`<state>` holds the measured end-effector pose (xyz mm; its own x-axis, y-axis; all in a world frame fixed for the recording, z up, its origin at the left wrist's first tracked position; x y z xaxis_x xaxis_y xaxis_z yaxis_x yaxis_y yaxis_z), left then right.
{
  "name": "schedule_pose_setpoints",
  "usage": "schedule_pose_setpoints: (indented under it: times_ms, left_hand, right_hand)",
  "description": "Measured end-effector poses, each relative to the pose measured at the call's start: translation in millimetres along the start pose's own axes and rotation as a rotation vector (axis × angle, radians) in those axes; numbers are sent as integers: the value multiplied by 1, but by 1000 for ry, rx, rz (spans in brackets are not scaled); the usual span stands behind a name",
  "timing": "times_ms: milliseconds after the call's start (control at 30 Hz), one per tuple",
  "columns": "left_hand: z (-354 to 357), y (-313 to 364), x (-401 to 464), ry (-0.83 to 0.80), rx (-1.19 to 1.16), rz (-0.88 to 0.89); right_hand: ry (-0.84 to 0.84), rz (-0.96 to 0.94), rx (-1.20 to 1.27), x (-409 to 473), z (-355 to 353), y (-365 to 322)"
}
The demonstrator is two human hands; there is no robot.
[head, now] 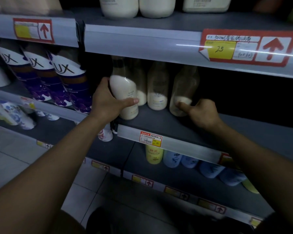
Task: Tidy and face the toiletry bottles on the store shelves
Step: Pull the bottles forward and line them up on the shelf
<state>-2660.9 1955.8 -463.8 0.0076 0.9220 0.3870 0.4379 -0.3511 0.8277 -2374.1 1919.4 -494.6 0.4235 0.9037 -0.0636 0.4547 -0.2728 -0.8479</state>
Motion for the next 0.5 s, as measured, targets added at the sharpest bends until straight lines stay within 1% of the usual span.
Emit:
schedule_pose_setpoints:
  times_ms: [100, 267, 500]
  left_hand:
    - [-1, -2, 1, -3, 13, -8]
    - [2, -4, 0, 28, 23, -4]
    - [4, -3, -2, 33, 19, -3]
  right_hand:
    - [0, 7, 43, -1, -1, -3]
    - [28, 23, 10, 0, -1, -2]
    - [6, 62, -61, 0, -1, -4]
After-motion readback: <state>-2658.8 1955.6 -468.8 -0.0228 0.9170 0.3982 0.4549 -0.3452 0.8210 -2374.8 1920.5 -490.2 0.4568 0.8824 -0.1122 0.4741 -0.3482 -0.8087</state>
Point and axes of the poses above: each hand's wrist, its own x-axis towards the middle knuckle, its own z-axis out of the palm, y = z × x, the point moved 1 cm from there along x, towards the middle knuckle, and after that the axes turned 10 degrees about z, right-handed, at the moved point
